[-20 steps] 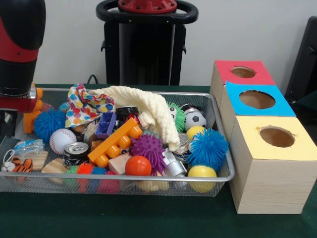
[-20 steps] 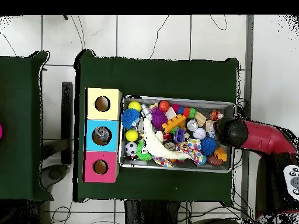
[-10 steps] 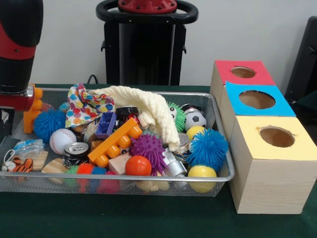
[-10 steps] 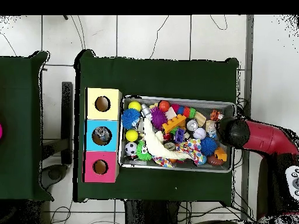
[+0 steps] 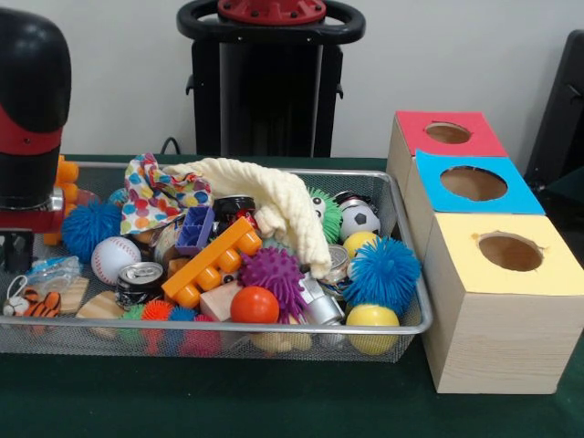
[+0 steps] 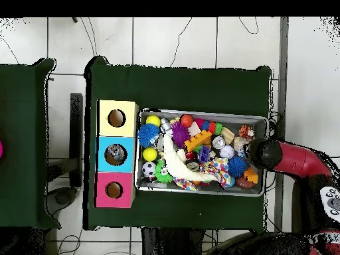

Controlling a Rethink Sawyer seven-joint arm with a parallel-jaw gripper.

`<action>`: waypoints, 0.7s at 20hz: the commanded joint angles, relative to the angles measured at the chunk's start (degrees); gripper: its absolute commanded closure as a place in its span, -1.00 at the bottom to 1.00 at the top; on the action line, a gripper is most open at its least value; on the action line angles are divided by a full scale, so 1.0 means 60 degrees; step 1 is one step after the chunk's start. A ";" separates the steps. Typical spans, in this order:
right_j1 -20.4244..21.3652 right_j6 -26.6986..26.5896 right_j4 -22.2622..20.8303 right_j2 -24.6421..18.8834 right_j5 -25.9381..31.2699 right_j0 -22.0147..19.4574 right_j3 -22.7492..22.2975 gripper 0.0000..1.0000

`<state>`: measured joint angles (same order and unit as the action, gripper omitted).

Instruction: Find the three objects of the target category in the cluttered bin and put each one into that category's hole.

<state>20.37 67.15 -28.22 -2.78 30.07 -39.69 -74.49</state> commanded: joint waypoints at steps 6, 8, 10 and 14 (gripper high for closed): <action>-0.1256 0.0633 0.0152 -0.0796 -0.0199 -0.0169 0.0621 1.00; -0.1078 0.0762 -0.0024 -0.0556 -0.0333 -0.0031 0.0509 1.00; -0.0971 0.0880 -0.0112 -0.0397 -0.0422 0.0083 0.0436 1.00; -0.0951 0.0930 -0.0136 -0.0308 -0.0487 0.0139 0.0466 1.00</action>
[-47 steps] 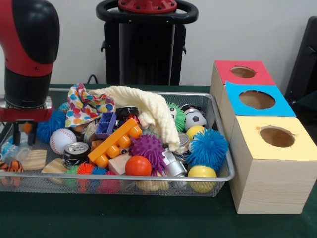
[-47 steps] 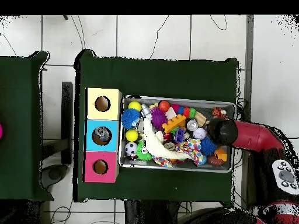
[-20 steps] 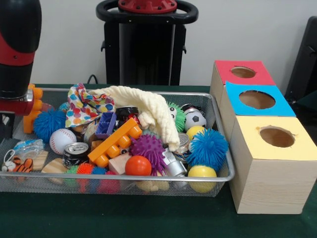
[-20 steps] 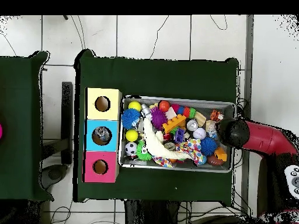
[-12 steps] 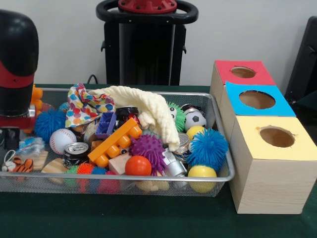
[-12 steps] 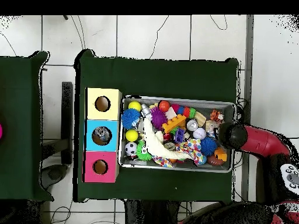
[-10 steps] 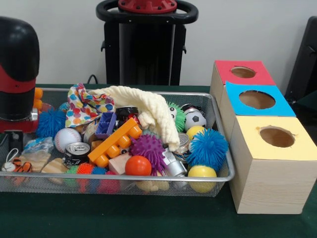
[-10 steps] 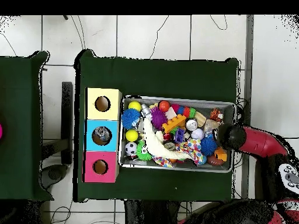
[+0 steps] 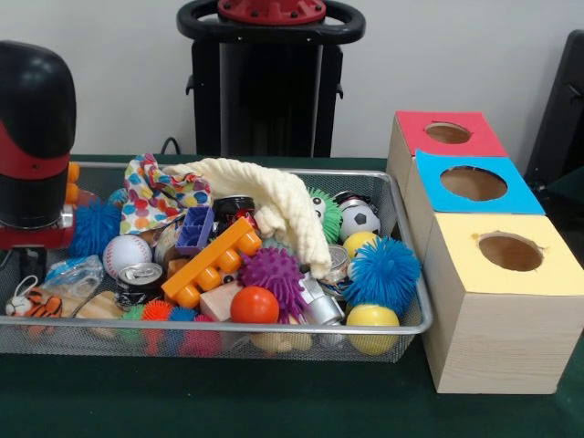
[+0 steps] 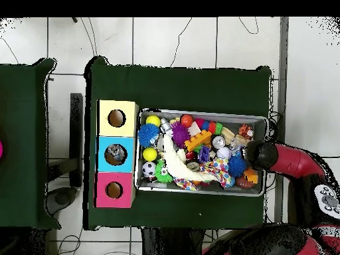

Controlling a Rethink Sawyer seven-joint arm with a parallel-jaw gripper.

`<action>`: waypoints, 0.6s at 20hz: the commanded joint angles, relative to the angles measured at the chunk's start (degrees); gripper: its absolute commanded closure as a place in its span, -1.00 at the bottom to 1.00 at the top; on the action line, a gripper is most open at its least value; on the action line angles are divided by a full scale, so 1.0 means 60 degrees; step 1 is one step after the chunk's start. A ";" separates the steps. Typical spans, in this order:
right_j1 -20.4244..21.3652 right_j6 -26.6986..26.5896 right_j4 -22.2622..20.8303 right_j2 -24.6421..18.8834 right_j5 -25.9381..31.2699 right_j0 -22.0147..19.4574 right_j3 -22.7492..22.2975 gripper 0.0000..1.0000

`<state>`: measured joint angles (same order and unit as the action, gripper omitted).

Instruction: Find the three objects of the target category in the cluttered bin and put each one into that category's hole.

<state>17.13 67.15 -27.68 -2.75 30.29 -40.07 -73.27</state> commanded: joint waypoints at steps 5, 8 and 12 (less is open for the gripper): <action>-0.0379 0.0943 -0.0223 -0.0249 -0.0532 0.0239 0.0277 1.00; -0.0202 0.0912 -0.0261 -0.0100 -0.0317 0.0388 0.0321 1.00; 0.0695 0.0530 0.0074 -0.0180 0.0642 0.0460 -0.0062 1.00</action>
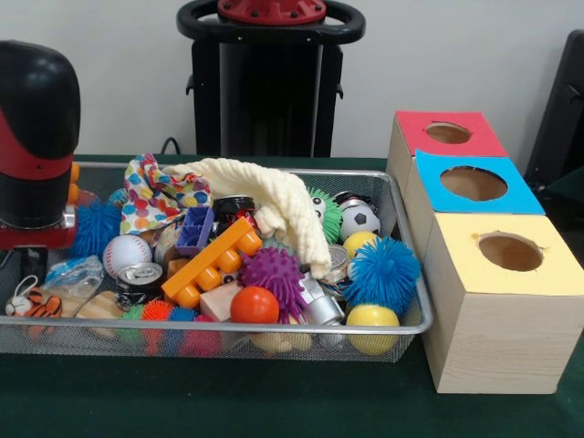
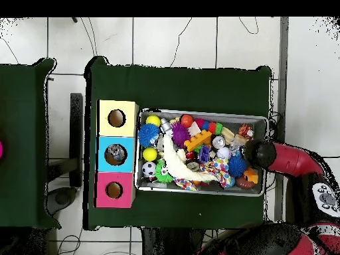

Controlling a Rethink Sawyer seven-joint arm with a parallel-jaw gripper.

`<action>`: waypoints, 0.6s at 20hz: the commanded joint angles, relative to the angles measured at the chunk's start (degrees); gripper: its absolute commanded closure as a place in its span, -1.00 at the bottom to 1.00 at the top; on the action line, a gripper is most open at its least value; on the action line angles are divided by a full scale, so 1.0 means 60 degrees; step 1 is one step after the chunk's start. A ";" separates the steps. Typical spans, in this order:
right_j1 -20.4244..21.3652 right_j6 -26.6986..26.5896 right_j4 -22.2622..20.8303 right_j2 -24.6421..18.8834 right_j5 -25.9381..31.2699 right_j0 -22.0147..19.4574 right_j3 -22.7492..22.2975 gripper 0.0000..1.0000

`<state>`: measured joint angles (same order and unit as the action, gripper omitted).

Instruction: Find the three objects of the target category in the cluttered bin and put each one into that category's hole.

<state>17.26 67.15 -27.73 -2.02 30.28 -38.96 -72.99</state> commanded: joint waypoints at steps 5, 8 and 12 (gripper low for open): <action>0.1094 0.0360 0.0293 -0.0441 0.0996 0.0239 -0.0341 1.00; 0.1128 0.0426 0.0307 -0.0426 0.1025 0.0295 -0.0328 1.00; 0.1141 0.0571 0.0267 -0.0348 0.0916 0.0335 -0.0313 1.00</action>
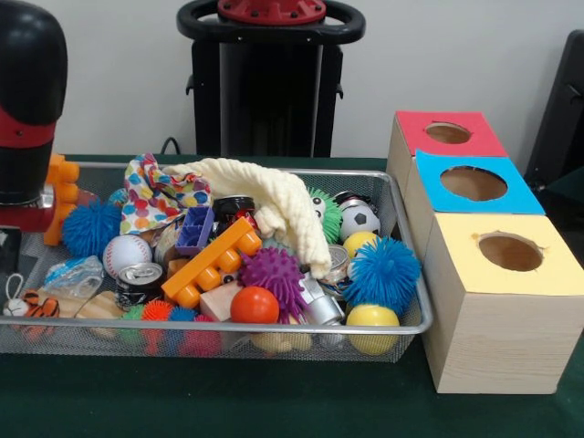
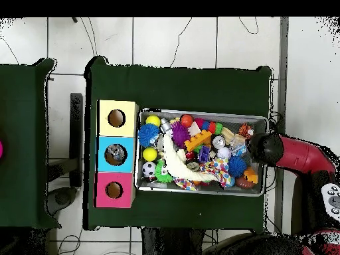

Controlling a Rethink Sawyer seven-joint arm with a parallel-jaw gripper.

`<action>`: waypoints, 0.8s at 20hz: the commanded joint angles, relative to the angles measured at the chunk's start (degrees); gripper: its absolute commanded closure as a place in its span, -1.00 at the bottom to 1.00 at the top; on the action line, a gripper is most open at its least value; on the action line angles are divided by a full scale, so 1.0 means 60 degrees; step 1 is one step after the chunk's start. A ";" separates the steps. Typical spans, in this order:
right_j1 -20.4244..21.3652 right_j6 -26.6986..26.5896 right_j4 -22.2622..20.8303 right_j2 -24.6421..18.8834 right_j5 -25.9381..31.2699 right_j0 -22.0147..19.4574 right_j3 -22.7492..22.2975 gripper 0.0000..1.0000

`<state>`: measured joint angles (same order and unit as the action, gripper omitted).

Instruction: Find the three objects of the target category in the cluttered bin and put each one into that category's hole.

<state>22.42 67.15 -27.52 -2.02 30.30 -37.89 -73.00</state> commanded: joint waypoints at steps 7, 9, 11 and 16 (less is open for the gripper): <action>-0.0518 0.0543 0.1126 -0.1495 0.0723 -0.0702 -0.0671 1.00; -0.0720 0.0502 0.1241 -0.1658 0.0508 -0.0851 -0.0722 1.00; -0.0747 0.0482 0.1294 -0.1717 0.0336 -0.0949 -0.0855 1.00; -0.0761 0.0485 0.1310 -0.1752 0.0176 -0.1051 -0.0911 1.00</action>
<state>20.72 67.15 -21.58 -6.11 30.31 -43.21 -73.27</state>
